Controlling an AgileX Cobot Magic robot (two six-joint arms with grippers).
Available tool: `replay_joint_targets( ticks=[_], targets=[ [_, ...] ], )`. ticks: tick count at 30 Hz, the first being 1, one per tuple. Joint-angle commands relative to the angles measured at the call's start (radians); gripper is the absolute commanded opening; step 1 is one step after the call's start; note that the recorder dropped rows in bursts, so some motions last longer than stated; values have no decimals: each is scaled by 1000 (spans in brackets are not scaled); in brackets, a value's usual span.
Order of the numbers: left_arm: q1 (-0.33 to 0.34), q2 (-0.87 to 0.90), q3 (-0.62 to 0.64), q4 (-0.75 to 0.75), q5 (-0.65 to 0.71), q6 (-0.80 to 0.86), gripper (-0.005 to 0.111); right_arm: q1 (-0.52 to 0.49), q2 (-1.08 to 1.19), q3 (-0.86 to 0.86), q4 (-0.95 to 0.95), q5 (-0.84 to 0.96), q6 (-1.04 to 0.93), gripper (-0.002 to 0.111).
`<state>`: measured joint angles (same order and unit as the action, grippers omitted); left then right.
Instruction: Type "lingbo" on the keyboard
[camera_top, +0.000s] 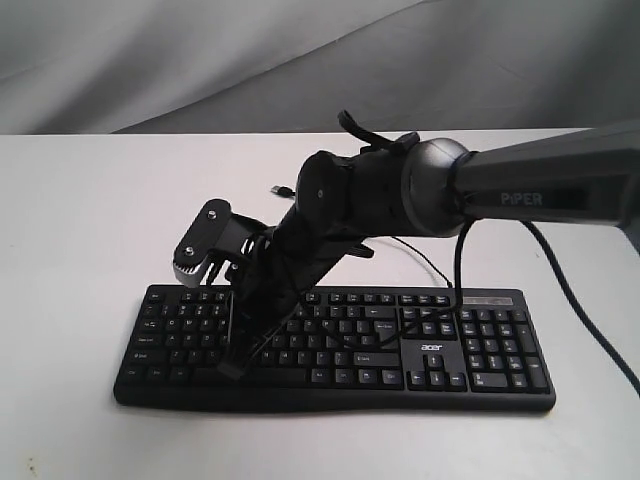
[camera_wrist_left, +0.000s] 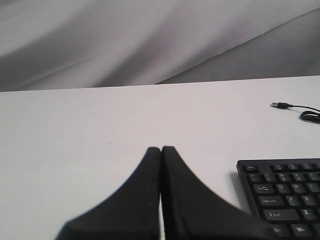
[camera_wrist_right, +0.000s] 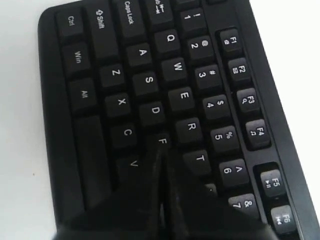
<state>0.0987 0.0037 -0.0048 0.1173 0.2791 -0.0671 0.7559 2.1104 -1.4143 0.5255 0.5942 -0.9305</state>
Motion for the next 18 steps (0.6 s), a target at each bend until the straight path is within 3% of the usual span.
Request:
replay_joint_targets(
  ticks=[1,18],
  targets=[
    [3,-4,5,0,-13,-2,1,1,4,-6,2,-8,-10,0],
    [3,-4,5,0,-13,-2,1,1,26,-6,2,-35,-10,0]
  ],
)
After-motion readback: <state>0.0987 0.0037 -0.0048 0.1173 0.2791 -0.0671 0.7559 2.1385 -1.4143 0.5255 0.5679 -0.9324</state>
